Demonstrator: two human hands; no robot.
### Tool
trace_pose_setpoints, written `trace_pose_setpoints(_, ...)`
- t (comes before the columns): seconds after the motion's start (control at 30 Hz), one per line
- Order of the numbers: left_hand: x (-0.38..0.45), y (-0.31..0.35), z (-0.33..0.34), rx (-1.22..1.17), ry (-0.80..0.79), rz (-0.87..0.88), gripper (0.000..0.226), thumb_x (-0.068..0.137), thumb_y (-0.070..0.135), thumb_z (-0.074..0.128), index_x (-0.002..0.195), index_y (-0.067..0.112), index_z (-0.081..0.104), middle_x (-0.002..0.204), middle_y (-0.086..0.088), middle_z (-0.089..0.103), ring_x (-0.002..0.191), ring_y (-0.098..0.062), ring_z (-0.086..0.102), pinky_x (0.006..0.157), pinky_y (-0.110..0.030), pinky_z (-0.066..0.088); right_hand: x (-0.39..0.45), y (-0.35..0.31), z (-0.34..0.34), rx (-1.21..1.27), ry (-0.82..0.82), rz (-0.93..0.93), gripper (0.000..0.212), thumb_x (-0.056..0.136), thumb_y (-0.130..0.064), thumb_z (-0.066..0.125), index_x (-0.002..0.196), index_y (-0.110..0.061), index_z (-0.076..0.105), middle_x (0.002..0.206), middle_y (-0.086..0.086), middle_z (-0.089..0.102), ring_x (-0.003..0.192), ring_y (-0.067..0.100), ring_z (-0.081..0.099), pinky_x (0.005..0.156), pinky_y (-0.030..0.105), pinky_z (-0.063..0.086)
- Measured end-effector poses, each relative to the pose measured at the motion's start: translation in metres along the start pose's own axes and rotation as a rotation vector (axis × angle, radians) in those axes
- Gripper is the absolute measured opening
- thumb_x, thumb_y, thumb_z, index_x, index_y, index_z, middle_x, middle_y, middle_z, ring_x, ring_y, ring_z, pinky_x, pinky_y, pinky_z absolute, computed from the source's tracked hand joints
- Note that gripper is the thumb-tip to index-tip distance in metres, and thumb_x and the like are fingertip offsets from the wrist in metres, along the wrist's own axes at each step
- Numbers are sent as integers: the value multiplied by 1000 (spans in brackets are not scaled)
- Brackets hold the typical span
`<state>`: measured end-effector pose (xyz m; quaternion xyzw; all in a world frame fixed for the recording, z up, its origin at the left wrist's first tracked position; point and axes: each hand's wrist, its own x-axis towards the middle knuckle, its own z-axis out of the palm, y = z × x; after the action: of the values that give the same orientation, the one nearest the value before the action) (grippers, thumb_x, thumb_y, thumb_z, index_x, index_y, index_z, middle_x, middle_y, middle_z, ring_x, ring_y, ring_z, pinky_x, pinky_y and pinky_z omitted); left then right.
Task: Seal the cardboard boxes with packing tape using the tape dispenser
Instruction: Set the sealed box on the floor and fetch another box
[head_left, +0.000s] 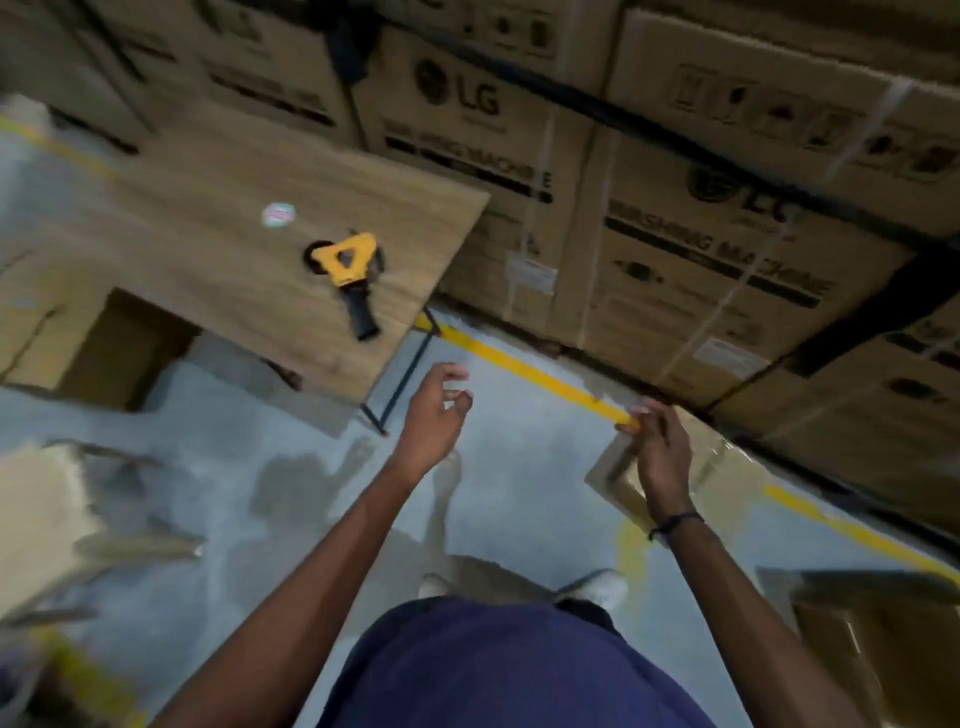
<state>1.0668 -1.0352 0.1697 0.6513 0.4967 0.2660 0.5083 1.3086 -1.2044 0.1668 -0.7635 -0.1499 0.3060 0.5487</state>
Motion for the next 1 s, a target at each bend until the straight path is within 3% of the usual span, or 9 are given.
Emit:
trace_pose_setpoints(0.13, -20, -34, -105, -88, 221, -76, 25, 94, 5, 62, 109, 25, 60, 109, 7, 67, 93, -18, 66, 79, -36, 55, -36, -31, 128, -61, -280, -76, 23, 108, -25, 52, 125, -15, 65, 116, -7, 73, 95, 17, 76, 74, 35, 54)
trace_pose_setpoints(0.2, -33, -51, -151, -128, 329, -151, 23, 93, 10, 62, 105, 29, 60, 106, 4, 69, 91, -20, 70, 77, -39, 57, -54, -44, 184, -88, -396, -106, 26, 106, -30, 56, 126, -16, 64, 117, -5, 74, 94, 17, 77, 72, 35, 54)
trace_pose_setpoints(0.5, -47, -119, -319, -300, 732, -296, 25, 96, 0, 57, 100, 25, 61, 105, 0, 70, 78, -8, 72, 72, -36, 55, -100, -91, 408, -170, -775, -195, 18, 106, -23, 57, 123, -20, 64, 116, -1, 75, 92, 16, 76, 70, 24, 55)
trace_pose_setpoints(0.6, -34, -142, -371, -323, 822, -319, 25, 96, -1, 57, 100, 23, 61, 103, -1, 69, 75, -8, 71, 67, -34, 54, -102, -104, 483, -173, -877, -214, 12, 105, -23, 59, 115, -23, 66, 114, 1, 76, 94, 20, 76, 76, 31, 56)
trace_pose_setpoints(0.7, -13, -159, -426, -331, 906, -362, 23, 94, -1, 55, 102, 19, 62, 103, 1, 69, 73, -3, 69, 61, -26, 53, -100, -113, 560, -192, -925, -225, 20, 105, -23, 59, 122, -16, 66, 114, 1, 76, 93, 20, 77, 81, 40, 57)
trace_pose_setpoints(0.8, 18, -174, -485, -335, 965, -389, 20, 96, 2, 54, 104, 18, 62, 104, 3, 69, 76, -5, 70, 64, -29, 54, -101, -133, 639, -195, -980, -240, 24, 105, -23, 59, 126, -13, 65, 112, 2, 77, 91, 18, 76, 77, 34, 57)
trace_pose_setpoints(0.9, 48, -185, -540, -319, 1007, -422, 18, 97, 3, 53, 104, 17, 63, 104, -2, 69, 78, -6, 70, 66, -32, 53, -105, -157, 715, -214, -1056, -226, 21, 104, -21, 60, 123, -12, 65, 107, 8, 76, 91, 21, 75, 61, 25, 57)
trace_pose_setpoints(1.0, 75, -200, -593, -282, 1046, -454, 21, 96, 3, 53, 101, 21, 63, 97, 1, 71, 85, -18, 72, 64, -33, 53, -108, -174, 789, -259, -1146, -249, 19, 104, -28, 62, 120, -19, 68, 107, 6, 76, 93, 21, 75, 65, 35, 60)
